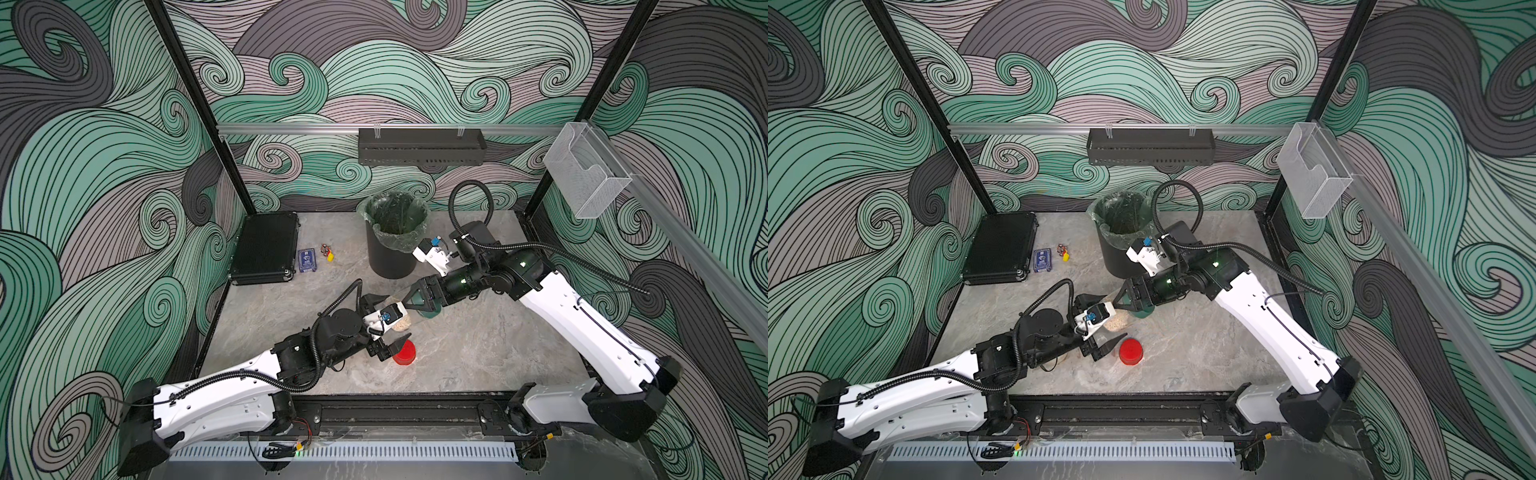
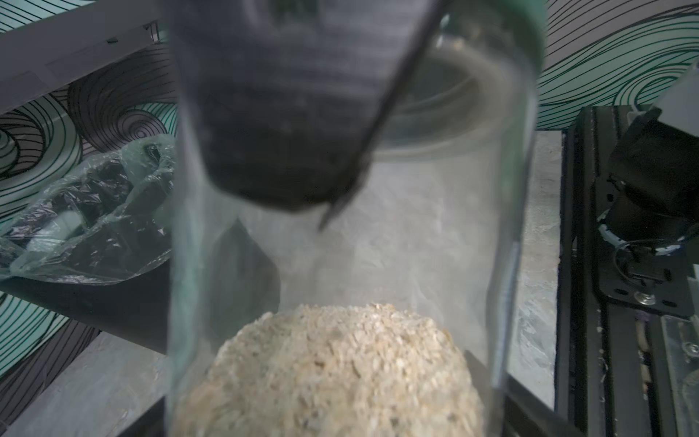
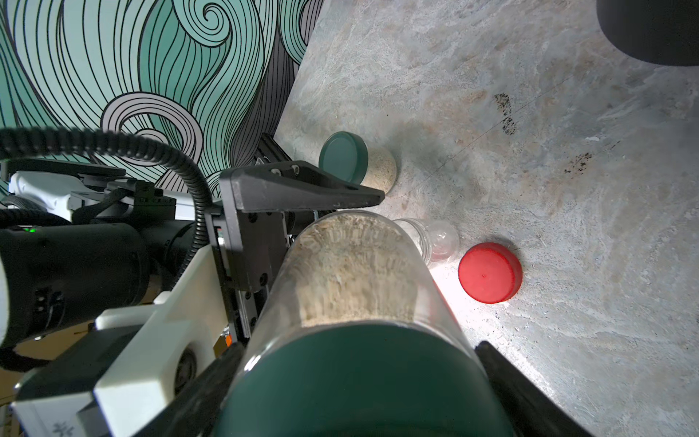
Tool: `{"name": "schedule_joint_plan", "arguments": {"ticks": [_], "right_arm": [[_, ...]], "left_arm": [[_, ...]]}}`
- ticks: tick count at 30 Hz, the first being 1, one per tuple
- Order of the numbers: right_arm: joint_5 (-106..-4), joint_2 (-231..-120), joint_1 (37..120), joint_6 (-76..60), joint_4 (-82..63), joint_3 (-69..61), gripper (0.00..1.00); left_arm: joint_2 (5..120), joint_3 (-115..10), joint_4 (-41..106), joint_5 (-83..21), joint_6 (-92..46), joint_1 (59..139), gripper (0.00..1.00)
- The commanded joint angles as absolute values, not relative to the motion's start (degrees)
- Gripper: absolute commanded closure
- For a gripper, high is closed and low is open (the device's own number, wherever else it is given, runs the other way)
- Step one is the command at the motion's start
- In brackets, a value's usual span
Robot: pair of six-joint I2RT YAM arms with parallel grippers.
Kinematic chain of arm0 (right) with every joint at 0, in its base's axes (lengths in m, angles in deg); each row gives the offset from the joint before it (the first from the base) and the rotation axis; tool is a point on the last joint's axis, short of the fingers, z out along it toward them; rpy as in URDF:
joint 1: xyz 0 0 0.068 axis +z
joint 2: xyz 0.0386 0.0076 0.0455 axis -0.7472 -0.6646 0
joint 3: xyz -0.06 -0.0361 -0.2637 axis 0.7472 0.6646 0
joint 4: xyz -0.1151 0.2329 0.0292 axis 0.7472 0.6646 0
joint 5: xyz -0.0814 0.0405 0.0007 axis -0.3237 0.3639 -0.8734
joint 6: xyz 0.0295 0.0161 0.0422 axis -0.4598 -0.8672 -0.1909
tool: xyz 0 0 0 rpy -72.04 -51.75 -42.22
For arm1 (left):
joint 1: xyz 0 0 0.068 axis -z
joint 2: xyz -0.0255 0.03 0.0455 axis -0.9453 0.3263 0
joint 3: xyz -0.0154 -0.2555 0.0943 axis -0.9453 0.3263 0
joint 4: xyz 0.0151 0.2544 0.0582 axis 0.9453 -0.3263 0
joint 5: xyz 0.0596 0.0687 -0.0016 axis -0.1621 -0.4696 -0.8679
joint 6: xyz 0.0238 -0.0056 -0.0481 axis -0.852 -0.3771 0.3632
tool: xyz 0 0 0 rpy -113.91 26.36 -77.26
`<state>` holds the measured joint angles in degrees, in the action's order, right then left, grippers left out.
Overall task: Empty expired oatmeal from jars
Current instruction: Pick up the jar from the center of the board.
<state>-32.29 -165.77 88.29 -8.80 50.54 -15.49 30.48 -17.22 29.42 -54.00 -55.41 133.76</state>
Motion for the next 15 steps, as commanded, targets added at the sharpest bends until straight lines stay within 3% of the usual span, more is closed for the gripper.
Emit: {"name": "schedule_joint_plan", "arguments": {"ticks": [1, 12, 15], "right_arm": [[-29.42, -166.67, 89.25, -9.21, 47.52, -17.83, 0.46], [-28.60, -169.29, 90.62, -9.18, 48.13, -19.98, 0.47], [-28.48, -169.34, 90.71, -9.28, 48.12, -20.07, 0.47]], "left_arm": [[29.87, -17.32, 32.74, -57.12, -58.25, 134.18, 0.01], [31.02, -17.27, 34.10, -55.67, -58.84, 134.16, 0.02], [30.77, -17.38, 33.85, -55.54, -58.81, 134.19, 0.07]]}}
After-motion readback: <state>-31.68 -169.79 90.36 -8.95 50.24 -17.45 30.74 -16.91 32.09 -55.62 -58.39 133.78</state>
